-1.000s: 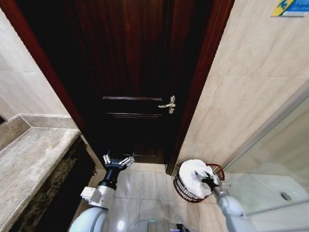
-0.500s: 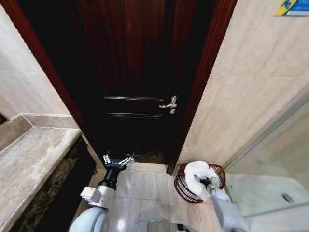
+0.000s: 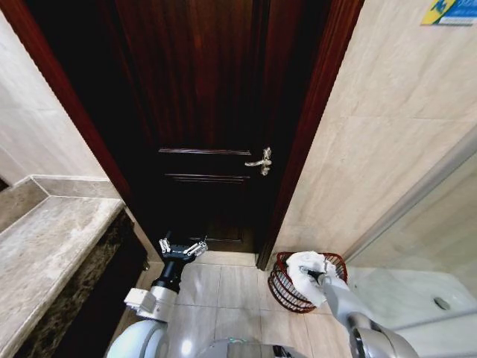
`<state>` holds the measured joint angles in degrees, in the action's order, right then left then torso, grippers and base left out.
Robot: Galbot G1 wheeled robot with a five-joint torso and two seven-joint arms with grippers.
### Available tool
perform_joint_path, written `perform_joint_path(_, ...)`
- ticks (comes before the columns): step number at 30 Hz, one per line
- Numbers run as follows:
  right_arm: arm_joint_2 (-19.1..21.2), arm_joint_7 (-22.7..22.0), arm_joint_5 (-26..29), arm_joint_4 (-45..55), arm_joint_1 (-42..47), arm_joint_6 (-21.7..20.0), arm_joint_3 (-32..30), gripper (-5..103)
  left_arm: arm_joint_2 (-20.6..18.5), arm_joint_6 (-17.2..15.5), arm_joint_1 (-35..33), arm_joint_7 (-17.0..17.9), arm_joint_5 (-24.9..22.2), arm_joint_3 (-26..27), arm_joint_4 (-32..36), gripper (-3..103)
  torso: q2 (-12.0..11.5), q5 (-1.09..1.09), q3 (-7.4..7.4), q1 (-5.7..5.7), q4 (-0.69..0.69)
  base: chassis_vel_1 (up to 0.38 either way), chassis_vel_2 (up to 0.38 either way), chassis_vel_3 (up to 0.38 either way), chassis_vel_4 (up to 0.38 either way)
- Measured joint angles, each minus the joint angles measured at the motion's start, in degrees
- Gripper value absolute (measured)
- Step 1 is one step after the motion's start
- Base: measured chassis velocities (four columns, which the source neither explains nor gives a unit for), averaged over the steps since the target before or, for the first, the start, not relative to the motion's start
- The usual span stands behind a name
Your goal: Discard the used towel into the hamper.
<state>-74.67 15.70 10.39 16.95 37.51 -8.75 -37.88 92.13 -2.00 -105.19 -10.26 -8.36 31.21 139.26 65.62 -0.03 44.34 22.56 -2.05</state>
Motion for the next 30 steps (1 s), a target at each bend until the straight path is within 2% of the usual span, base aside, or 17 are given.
perform_joint_path(6,-1.5,0.5,-3.1,-2.1,-0.7,1.1,0.0,100,0.0,0.0,0.0,0.0,0.0,0.0,0.0,100,0.0,0.03,0.0,0.0,-0.03,0.0,0.0,0.0,0.0)
perform_joint_path(8,-1.8,0.1,-4.3,-3.6,-1.2,3.3,-0.3,100,0.0,0.0,0.0,0.0,0.0,0.0,0.0,100,0.0,0.03,0.0,0.0,-0.02,0.0,0.0,0.0,0.0)
perform_joint_path(10,-1.8,0.0,-4.4,-3.4,-1.1,3.7,-0.4,100,0.0,0.0,0.0,0.0,0.0,0.0,0.0,100,0.0,0.04,0.0,0.0,0.0,0.0,0.0,0.0,0.0)
perform_joint_path(20,-0.8,-0.1,-3.9,0.7,1.4,1.9,-0.8,100,0.0,0.0,0.0,0.0,0.0,0.0,0.0,100,0.0,0.04,0.0,0.0,-0.02,0.0,0.0,0.0,0.0)
perform_joint_path(30,-0.7,0.1,-5.8,-0.2,3.2,3.5,-1.0,100,0.0,0.0,0.0,0.0,0.0,0.0,0.0,100,0.0,0.01,0.0,-0.02,0.01,-0.049,0.064,0.065,-0.065)
